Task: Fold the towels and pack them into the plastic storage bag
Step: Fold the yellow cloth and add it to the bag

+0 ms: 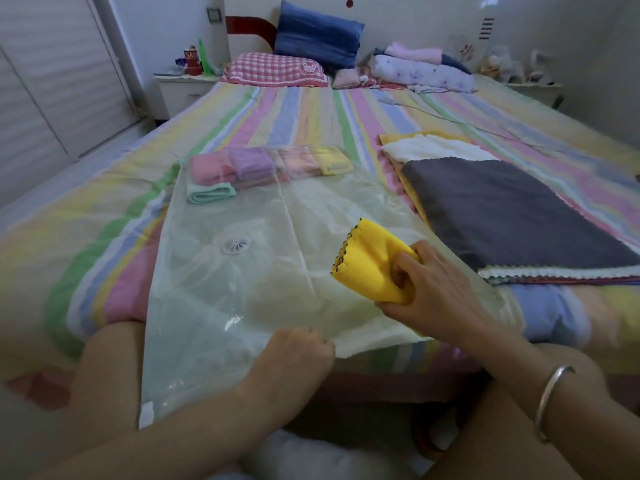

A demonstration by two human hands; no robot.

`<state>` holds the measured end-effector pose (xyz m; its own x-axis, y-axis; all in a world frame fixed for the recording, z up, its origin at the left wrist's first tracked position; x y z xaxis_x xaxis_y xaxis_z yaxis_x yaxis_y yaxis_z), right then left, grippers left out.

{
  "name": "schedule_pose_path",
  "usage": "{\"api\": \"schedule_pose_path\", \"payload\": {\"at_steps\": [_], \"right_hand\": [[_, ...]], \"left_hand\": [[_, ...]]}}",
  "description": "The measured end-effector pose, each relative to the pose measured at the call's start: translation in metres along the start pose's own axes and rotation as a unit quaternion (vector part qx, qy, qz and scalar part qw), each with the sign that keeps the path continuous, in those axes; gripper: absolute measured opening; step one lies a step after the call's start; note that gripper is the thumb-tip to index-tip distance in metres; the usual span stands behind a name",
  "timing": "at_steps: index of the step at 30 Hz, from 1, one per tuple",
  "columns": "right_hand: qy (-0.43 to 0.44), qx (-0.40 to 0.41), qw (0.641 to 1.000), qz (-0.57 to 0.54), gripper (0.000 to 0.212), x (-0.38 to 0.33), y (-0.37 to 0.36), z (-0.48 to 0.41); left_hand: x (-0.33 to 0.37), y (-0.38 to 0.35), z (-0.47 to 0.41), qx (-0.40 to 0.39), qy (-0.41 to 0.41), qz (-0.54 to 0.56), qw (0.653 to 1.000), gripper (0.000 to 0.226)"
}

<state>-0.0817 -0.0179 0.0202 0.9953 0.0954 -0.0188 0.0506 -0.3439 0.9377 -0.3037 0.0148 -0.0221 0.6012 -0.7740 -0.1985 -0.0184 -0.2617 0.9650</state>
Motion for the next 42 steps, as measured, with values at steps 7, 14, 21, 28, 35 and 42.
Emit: {"api": "schedule_pose_path", "payload": {"at_steps": [7,14,21,28,35,42], "right_hand": [[0.033,0.075,0.994,-0.073,0.046,-0.019,0.028,0.005],[0.194,0.024,0.98,0.027,0.057,-0.041,0.027,0.034],[0.073,-0.161,0.984,0.028,0.057,-0.046,-0.009,0.035],[-0.21,-0.087,0.961,-0.159,0.054,-0.057,-0.006,-0.056],[-0.236,-0.035,0.923,-0.302,0.06,-0.033,-0.045,-0.165],[-0.25,-0.003,0.948,-0.197,0.073,-0.019,-0.083,-0.25]], "left_hand": [[-0.034,0.037,-0.017,-0.052,0.204,0.24,0.947,0.022],[-0.068,0.046,-0.017,-0.107,0.29,0.626,0.715,0.02],[-0.065,0.071,-0.014,0.101,0.258,0.635,0.721,0.012],[-0.059,0.096,-0.015,0.125,0.182,0.638,0.738,0.032],[-0.105,0.115,-0.039,-0.054,0.146,0.813,0.561,0.021],[-0.198,0.078,-0.09,0.052,0.295,0.773,0.559,0.017]]}}
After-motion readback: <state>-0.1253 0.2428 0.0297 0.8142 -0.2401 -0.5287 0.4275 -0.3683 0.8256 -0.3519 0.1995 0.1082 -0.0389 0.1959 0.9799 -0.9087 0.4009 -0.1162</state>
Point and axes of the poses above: each hand's wrist, its own z-axis away from the middle knuckle, its own y-axis out of the back of the hand, x = y × z, the point moved 1 cm from there along -z, towards the middle knuckle, and after that the axes turned 9 degrees about y, right-handed, at the moved point
